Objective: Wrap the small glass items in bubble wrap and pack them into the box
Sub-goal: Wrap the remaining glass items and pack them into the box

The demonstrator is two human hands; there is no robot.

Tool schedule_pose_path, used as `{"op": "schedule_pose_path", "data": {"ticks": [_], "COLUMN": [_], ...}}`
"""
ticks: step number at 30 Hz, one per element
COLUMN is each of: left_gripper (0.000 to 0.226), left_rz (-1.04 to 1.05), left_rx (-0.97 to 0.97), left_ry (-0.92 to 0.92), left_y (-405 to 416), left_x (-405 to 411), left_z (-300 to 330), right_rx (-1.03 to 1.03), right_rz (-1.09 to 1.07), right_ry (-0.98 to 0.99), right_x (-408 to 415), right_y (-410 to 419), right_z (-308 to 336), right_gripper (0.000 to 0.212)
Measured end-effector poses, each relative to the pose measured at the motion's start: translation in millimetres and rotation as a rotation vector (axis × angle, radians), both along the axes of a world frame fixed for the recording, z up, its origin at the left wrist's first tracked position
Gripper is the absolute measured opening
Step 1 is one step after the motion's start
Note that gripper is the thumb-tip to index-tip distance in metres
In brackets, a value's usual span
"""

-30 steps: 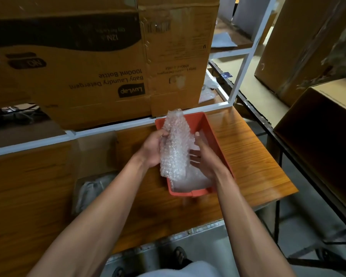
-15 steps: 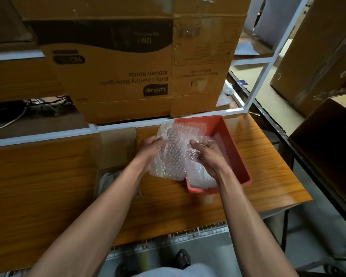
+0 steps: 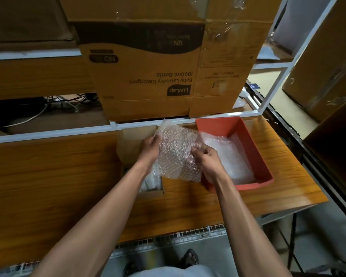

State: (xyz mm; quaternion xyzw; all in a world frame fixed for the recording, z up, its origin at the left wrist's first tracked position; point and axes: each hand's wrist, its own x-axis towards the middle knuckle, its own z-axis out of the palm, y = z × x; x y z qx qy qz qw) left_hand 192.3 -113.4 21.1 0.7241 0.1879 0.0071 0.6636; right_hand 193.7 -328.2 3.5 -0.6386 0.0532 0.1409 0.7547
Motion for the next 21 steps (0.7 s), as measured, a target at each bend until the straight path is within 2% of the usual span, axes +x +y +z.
{"op": "schedule_pose_path", "data": {"ticks": [2, 4, 6, 8, 9, 12, 17, 21], "left_gripper": [0.022, 0.023, 0.022, 0.024, 0.024, 0.029, 0.038, 0.022], "left_rz": [-0.005, -0.002, 0.014, 0.034, 0.042, 0.041, -0.030, -0.130], "left_rx": [0.022, 0.052, 0.081, 0.091, 0.093, 0.096, -0.048, -0.054], "left_ry": [-0.011, -0.012, -0.012, -0.009, -0.012, -0.008, -0.041, -0.054], "left_y": [10.5, 20.1, 28.7, 38.9, 43.9, 61.4, 76.4, 83.1], "left_x": [-3.9, -7.1, -10.1, -14.3, -15.8, -17.0, -22.4, -26.6], "left_z": [-0.6, -0.7, -1.4, -1.9, -1.9, -7.6, -10.6, -12.9], "right_rx": [-0.001, 0.005, -0.024, -0.125, -0.156, -0.182, -0.187, -0.266], "right_rz": [0.038, 0.057, 0.043, 0.018, 0.008, 0.013, 0.013, -0.007], "right_ry": [0.017, 0.020, -0.015, -0.081, -0.103, -0.124, -0.139, -0.169], "right_x": [-5.4, -10.2, -12.7, -13.9, -14.9, -16.4, -15.0, -12.6], "right_y": [12.0, 24.9, 36.3, 44.1, 47.2, 54.6, 67.2, 72.0], "right_z": [2.2, 5.1, 4.0, 2.7, 2.1, 2.7, 2.8, 0.2], "right_gripper": [0.041, 0.058, 0.053, 0.029, 0.024, 0.032, 0.032, 0.052]}}
